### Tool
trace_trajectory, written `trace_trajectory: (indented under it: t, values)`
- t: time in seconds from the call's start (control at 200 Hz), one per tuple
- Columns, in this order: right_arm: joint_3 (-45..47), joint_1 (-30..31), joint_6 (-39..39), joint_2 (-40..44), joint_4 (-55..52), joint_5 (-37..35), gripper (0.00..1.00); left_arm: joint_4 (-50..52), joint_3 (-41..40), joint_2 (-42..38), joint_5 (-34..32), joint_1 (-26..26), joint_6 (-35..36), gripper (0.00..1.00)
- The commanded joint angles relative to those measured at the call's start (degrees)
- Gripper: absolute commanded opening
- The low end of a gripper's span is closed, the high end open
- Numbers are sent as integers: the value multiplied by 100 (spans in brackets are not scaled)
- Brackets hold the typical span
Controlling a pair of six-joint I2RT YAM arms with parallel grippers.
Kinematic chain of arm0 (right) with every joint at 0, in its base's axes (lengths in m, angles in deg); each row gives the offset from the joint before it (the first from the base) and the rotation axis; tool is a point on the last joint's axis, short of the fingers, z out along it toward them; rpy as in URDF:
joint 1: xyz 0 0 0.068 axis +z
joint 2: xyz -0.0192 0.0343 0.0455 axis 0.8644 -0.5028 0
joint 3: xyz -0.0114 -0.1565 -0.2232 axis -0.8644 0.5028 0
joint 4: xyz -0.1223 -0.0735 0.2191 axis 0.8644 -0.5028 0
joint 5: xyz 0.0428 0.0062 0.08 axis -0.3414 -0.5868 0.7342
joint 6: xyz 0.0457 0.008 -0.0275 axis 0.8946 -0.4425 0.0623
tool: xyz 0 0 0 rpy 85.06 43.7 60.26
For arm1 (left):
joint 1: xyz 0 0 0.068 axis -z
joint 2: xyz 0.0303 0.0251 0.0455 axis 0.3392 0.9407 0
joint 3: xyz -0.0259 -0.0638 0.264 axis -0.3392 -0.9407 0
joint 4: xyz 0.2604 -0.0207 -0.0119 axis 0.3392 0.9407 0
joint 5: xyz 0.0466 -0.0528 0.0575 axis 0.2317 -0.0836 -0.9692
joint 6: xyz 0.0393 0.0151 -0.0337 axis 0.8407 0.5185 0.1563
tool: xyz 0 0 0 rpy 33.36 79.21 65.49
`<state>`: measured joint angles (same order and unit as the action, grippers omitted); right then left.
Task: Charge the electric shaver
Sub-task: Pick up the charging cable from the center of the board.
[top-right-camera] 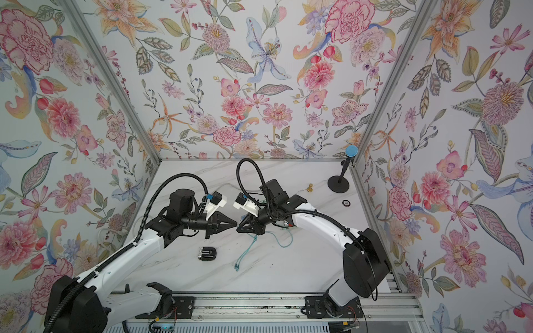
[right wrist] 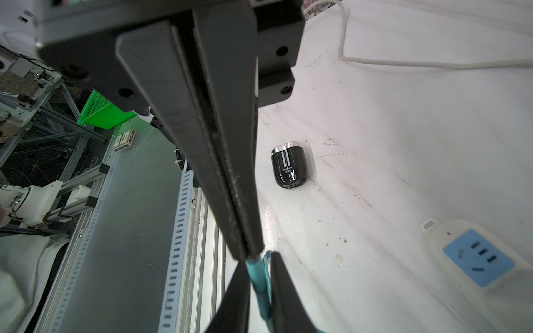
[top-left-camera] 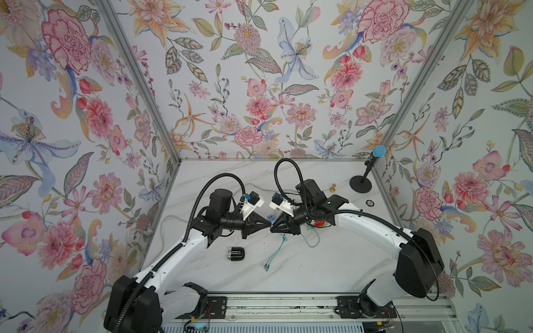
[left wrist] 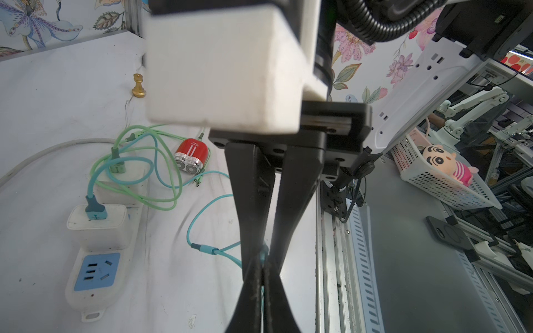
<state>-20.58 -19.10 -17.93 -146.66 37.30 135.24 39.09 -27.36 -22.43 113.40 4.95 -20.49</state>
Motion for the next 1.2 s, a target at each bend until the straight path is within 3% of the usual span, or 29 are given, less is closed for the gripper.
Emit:
trace_trajectory:
  t: [0.0,1.196]
  values:
    - [-4,-63,-114,254,69,36,18,30,-10,52,129,26,173,0]
    - [167,-85,-75,20,275,132,23,49,78,17,111,-16,147,0]
